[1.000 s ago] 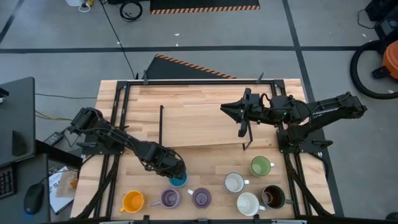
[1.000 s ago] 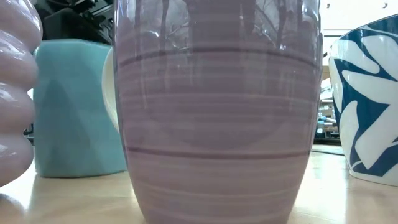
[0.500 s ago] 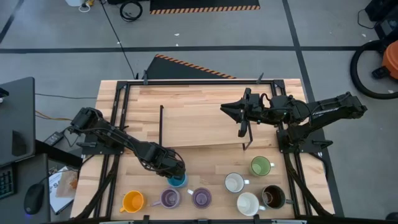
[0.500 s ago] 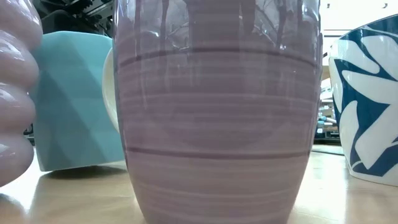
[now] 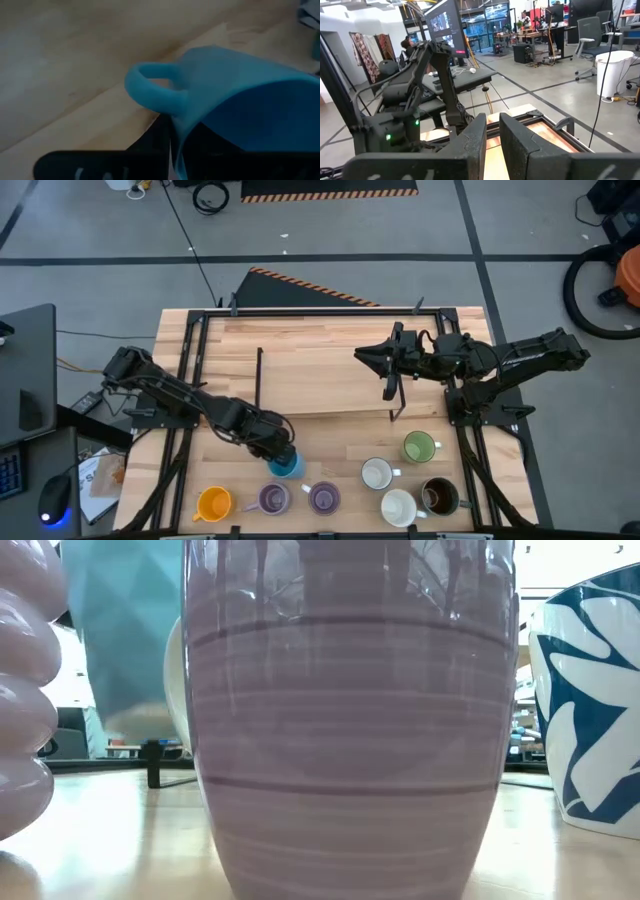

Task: Place coffee mugs
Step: Put the light blue mug on the shelf

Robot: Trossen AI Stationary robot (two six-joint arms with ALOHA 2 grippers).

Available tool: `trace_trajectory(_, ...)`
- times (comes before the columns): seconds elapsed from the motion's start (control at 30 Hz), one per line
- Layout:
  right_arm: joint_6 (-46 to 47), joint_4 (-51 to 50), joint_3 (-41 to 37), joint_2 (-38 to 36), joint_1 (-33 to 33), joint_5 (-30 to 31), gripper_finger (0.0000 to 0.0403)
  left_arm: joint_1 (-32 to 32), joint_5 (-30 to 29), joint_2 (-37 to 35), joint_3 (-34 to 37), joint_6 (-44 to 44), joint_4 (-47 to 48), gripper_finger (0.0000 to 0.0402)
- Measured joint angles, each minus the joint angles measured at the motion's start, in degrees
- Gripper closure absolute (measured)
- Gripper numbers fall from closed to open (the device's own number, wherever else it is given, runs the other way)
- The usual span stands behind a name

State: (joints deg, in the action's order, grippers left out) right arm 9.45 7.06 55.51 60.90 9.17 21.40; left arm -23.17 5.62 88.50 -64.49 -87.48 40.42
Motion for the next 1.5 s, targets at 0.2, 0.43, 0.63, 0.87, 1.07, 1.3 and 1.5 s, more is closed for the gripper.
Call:
trace_trajectory(0.2, -0.17, 0.32, 0.00, 0.00, 0.00, 0.56, 0.0343, 2.38, 0.67, -5.77, 0.00, 6.60, -2.36, 0.0371)
trace_trajectory(0.43, -0.17, 0.42, 0.00, -0.02, 0.00, 0.63, 0.0343, 6.78, 7.86, -12.81, 0.00, 12.98, -7.96, 0.0368)
trace_trajectory(0.63, 0.16, 0.86, 0.00, -0.04, 0.00, 1.69, 0.0343, 10.99, 9.19, -18.64, 0.00, 17.57, -11.55, 0.0368)
trace_trajectory(0.87, 3.89, 0.06, 0.00, -0.04, 0.00, 1.67, 0.0343, 19.51, 9.24, -22.08, -0.99, 23.11, -9.70, 0.0368)
trace_trajectory(1.07, 3.87, -0.34, 0.00, -0.04, -1.36, 2.85, 0.0343, 27.56, 9.76, -20.87, -11.44, 39.56, 5.31, 0.0368)
trace_trajectory(1.3, 3.89, -0.70, 0.02, -0.07, -3.80, 8.14, 0.0343, 36.11, 4.38, -17.98, -21.45, 66.81, 21.70, 0.0368)
trace_trajectory(1.5, 4.01, -1.37, 0.00, -0.07, -6.22, 11.72, 0.0344, 40.49, 0.06, -15.61, -22.99, 87.99, 24.71, 0.0368)
